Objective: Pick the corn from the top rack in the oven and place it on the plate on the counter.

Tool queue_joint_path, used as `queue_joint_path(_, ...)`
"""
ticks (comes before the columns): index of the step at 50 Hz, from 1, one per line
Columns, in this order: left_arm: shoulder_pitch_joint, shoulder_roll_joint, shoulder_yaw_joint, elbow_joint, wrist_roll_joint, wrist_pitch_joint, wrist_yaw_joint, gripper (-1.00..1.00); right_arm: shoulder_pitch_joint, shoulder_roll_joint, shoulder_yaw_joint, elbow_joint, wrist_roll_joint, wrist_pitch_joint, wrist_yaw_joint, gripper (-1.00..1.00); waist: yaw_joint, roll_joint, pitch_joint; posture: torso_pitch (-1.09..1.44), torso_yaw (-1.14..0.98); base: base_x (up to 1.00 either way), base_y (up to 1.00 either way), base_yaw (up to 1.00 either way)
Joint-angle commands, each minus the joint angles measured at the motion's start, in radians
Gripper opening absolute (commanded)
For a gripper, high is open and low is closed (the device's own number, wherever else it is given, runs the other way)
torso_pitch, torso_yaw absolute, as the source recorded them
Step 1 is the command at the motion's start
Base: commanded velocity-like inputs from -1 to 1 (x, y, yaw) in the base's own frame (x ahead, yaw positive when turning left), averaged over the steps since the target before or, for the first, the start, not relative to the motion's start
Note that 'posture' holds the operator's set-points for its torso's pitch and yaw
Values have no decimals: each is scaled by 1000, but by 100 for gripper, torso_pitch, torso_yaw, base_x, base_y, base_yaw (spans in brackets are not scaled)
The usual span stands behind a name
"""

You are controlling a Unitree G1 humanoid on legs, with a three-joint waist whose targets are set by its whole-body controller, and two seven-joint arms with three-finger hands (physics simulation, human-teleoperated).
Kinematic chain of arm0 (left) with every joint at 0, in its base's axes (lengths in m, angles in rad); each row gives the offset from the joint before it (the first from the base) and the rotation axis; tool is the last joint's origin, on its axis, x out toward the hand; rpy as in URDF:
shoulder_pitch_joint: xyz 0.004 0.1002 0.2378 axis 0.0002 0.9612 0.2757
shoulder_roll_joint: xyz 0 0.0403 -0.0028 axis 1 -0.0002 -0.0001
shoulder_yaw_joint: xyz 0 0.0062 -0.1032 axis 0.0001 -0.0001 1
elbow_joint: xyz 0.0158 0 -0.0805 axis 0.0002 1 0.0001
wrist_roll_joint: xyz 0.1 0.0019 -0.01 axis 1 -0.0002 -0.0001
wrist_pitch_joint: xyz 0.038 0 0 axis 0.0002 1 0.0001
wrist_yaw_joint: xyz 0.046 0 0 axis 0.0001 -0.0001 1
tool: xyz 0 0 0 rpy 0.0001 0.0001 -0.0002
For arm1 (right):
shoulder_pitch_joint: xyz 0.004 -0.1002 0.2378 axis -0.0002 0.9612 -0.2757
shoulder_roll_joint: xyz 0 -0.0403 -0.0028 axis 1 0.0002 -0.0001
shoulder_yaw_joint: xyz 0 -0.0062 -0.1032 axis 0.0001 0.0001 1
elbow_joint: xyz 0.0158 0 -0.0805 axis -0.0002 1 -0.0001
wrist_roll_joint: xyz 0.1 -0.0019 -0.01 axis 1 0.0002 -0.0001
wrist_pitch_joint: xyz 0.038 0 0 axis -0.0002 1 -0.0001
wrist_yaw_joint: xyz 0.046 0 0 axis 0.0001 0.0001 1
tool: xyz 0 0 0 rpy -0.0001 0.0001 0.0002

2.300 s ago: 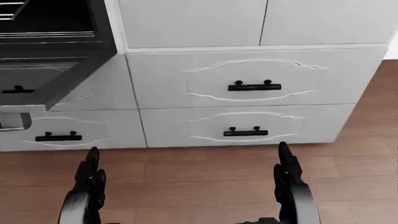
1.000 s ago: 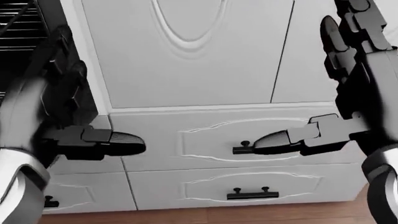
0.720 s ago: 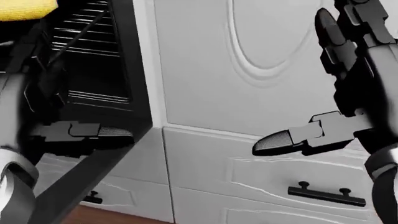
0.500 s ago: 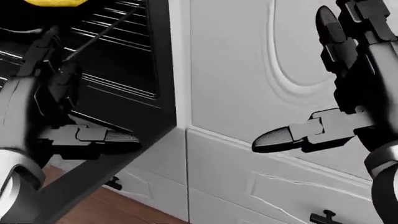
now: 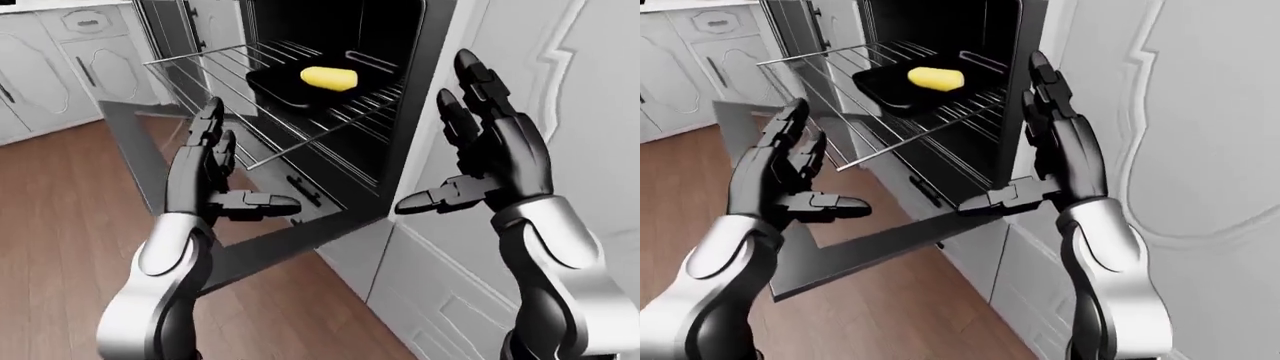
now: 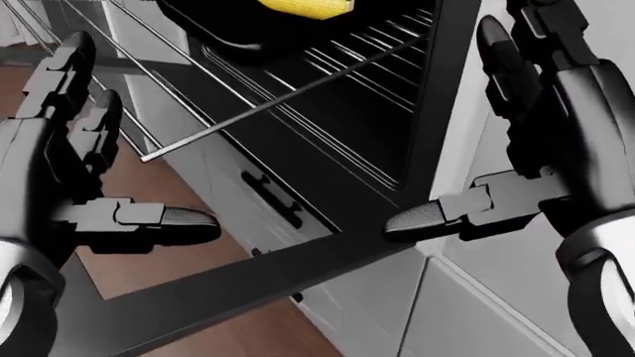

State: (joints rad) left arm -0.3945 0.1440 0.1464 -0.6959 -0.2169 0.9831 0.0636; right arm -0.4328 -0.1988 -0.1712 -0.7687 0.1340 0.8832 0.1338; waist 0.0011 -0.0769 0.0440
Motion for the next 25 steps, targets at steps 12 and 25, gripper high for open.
queue_joint_path(12,-30,5,-6,-28,34,-24,-8,100,-28,-38,-33,-28,31,-13,3,100,3,88,-19,0,0,9,0,61)
queue_joint_path(25,-37,-2,-13,-27,54,-23,-19,100,-77,-72,-58,-71,63,63,0,100,10,79,-19,0,0,11,0,34)
